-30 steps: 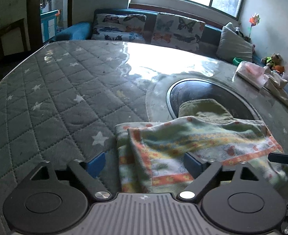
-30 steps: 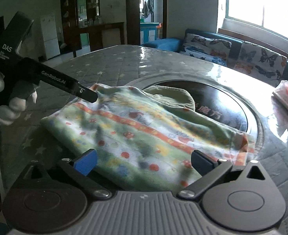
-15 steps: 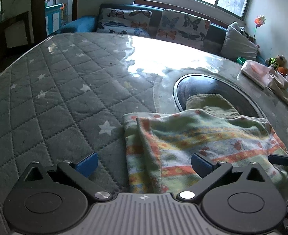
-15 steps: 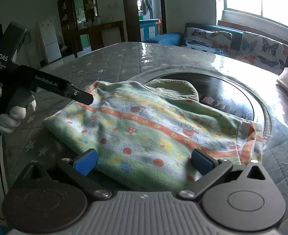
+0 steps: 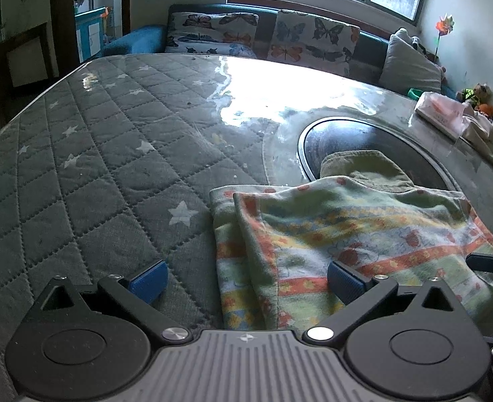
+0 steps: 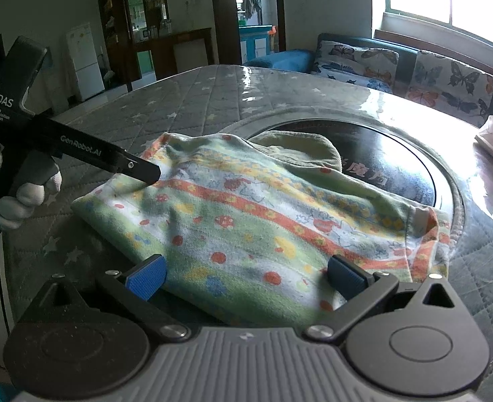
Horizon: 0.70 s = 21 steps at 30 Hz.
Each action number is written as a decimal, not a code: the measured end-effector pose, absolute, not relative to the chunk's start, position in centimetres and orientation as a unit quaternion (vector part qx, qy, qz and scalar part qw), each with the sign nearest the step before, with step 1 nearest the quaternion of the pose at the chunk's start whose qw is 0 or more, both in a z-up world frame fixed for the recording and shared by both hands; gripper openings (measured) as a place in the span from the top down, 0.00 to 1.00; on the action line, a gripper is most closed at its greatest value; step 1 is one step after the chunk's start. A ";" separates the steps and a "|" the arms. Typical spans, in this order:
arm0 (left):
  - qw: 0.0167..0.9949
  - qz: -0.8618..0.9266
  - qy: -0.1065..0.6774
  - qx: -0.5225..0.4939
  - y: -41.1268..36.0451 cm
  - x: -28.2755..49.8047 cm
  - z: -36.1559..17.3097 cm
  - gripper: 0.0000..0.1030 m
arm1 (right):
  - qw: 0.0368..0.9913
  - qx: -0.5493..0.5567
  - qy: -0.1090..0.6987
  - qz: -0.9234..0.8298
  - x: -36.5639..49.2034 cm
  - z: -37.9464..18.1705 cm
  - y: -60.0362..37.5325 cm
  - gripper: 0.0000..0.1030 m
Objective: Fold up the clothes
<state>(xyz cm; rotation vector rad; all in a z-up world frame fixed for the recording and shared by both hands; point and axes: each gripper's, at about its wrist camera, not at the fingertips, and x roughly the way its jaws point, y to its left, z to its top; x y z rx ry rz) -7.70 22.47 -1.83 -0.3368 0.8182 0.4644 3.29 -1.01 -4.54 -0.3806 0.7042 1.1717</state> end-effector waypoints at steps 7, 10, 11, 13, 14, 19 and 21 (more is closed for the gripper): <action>0.876 0.225 0.391 -0.169 22.8 -8.1 -1.4 0.00 | 0.773 -0.181 0.295 0.531 2.5 -3.5 -1.1 0.00; 0.883 0.225 0.380 -0.158 22.2 -8.9 -0.8 0.00 | 0.784 -0.181 0.271 0.529 2.0 -2.9 -1.2 0.00; 0.887 0.222 0.376 -0.149 21.7 -9.2 -0.6 0.00 | 0.786 -0.180 0.268 0.527 2.0 -2.8 -1.1 0.00; 0.895 0.215 0.371 -0.126 20.4 -9.8 -0.4 0.00 | 0.785 -0.192 0.271 0.523 2.0 -3.2 -0.7 0.00; 0.897 0.213 0.370 -0.113 19.8 -9.9 -0.4 0.00 | 0.784 -0.198 0.273 0.521 2.0 -3.5 -0.5 0.00; 0.895 0.218 0.383 -0.071 17.9 -10.2 -1.6 0.01 | 0.776 -0.216 0.279 0.523 1.8 -4.5 -0.3 0.00; 0.894 0.222 0.383 -0.066 17.8 -10.4 -2.0 0.01 | 0.773 -0.221 0.276 0.526 1.6 -4.4 -0.5 0.00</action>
